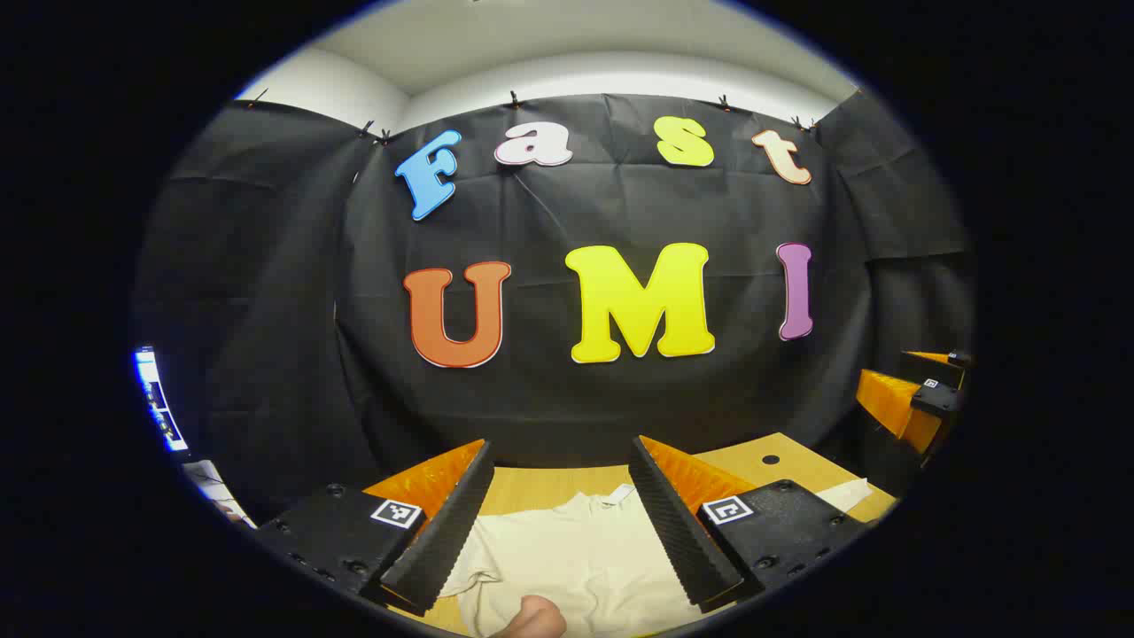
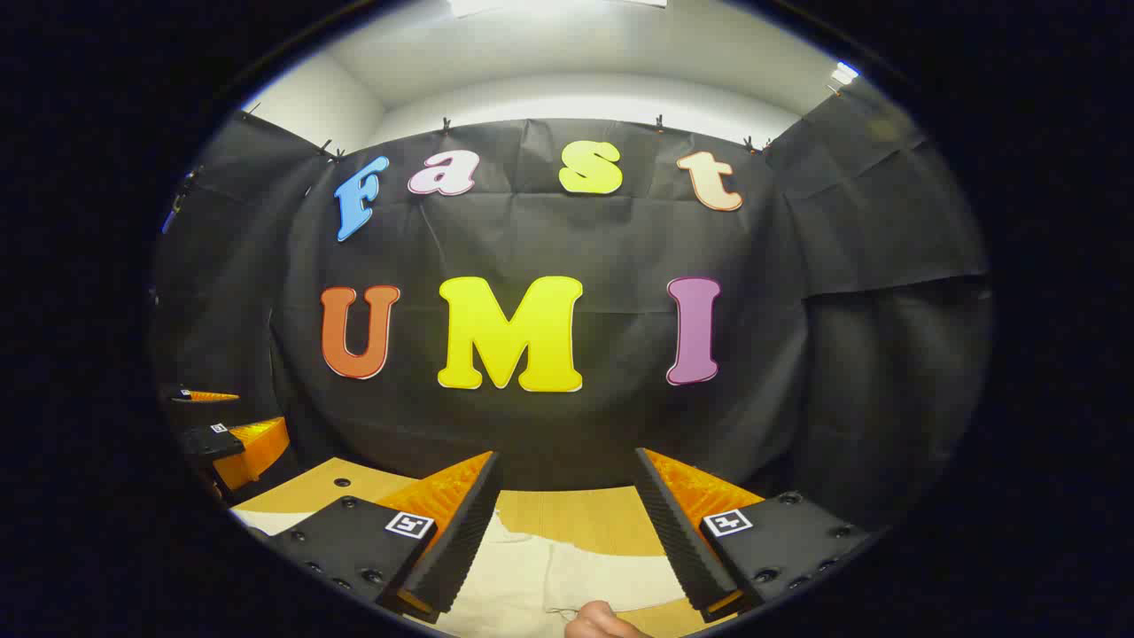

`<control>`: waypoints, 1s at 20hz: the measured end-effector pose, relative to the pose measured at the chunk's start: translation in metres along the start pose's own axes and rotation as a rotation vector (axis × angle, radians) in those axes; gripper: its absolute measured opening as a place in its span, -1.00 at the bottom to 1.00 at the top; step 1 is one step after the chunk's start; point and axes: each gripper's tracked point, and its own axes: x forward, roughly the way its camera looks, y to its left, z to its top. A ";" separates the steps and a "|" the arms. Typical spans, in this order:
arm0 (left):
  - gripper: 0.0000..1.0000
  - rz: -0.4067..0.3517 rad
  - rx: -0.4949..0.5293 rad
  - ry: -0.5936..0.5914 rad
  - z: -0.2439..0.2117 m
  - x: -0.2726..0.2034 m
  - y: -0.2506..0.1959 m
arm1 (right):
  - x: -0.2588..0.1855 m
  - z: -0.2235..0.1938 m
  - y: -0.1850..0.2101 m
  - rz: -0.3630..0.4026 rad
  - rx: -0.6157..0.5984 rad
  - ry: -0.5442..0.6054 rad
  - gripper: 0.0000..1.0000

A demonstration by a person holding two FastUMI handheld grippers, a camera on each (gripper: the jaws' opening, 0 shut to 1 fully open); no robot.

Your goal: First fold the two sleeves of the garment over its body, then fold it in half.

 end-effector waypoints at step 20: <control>0.98 -0.037 0.007 0.002 0.000 0.015 -0.027 | 0.014 -0.018 -0.063 -0.089 -0.022 0.016 0.88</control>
